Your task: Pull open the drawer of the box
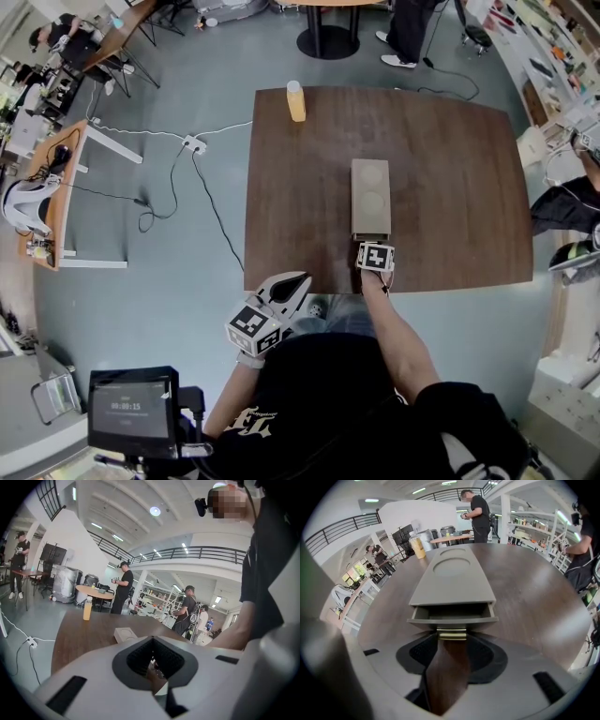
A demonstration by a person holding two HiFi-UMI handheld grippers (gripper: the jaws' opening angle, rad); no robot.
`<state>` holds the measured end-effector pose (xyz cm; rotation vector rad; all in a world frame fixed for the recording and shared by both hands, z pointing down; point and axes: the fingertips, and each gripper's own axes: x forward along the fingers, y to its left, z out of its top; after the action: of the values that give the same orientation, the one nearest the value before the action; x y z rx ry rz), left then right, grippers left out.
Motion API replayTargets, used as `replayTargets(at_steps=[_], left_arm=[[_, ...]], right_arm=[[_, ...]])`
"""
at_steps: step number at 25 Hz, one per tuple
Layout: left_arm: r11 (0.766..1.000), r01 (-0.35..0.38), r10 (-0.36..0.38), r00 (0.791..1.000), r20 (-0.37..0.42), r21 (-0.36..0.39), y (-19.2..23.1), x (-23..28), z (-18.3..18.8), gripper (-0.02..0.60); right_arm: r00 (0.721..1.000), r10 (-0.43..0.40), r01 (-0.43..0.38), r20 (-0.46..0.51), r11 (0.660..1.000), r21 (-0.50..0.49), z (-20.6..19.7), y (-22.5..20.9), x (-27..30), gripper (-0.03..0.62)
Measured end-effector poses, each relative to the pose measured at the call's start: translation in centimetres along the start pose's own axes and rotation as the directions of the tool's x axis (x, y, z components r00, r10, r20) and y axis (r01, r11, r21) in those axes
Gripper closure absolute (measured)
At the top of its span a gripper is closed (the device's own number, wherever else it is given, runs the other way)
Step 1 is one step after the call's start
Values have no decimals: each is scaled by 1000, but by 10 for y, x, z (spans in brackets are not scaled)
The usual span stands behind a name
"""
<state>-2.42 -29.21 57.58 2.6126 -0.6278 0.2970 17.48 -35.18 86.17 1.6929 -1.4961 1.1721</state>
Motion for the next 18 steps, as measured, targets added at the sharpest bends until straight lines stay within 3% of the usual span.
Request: replayTargets(at_steps=[10, 14, 18], left_arm=[[1000, 26, -26, 1000, -3, 13, -21, -10, -9, 577], [999, 37, -37, 999, 1, 20, -30, -13, -13, 577], [999, 46, -46, 999, -1, 28, -44, -13, -17, 577]], right_arm=[[1000, 0, 0, -23, 1000, 0, -29, 2, -10, 419], [997, 83, -83, -3, 996, 23, -35, 18, -11, 419], [1000, 0, 0, -30, 1000, -6, -50, -4, -22, 419]])
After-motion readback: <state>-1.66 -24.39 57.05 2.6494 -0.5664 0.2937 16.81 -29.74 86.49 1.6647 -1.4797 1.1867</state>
